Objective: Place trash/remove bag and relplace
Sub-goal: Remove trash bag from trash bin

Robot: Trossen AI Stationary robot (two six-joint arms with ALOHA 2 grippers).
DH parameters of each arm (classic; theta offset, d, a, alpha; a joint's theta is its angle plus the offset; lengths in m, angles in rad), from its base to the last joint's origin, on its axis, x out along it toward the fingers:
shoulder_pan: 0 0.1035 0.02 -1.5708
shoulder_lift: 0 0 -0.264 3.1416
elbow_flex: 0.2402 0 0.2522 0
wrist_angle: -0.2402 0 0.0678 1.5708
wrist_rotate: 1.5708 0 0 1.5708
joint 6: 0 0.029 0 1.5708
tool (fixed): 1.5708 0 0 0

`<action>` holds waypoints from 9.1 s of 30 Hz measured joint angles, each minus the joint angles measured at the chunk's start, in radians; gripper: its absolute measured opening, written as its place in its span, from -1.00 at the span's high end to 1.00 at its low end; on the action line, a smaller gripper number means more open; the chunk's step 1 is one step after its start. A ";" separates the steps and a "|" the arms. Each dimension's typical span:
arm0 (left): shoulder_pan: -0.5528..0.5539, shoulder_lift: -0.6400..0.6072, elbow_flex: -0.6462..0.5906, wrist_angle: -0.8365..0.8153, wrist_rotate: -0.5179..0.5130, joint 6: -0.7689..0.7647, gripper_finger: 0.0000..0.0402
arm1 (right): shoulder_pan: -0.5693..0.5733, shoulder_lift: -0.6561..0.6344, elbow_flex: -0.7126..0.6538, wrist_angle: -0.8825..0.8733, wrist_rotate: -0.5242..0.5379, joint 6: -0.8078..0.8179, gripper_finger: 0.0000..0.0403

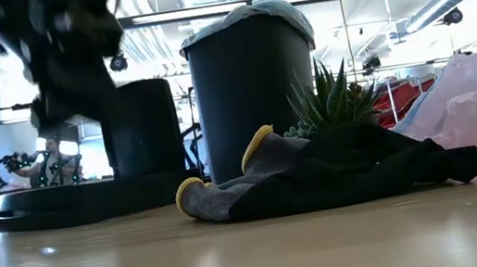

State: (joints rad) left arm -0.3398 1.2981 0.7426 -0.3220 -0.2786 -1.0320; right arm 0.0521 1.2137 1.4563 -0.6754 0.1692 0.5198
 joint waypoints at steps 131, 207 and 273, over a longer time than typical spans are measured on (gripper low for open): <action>-0.002 0.115 0.295 0.070 -0.501 0.001 0.17 | -0.508 0.105 -0.005 -0.240 -0.139 -0.060 0.08; 0.229 -0.089 -0.315 1.397 -0.224 0.092 1.00 | -0.131 -0.001 -0.005 -0.177 0.095 0.064 0.08; 0.310 -0.026 -0.379 1.664 0.035 0.138 0.65 | 0.003 0.121 -0.005 0.068 0.120 0.091 0.08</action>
State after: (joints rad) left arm -0.0296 1.2724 0.3641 1.3423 -0.2436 -0.8944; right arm 0.0547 1.3350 1.4513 -0.6079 0.2890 0.6106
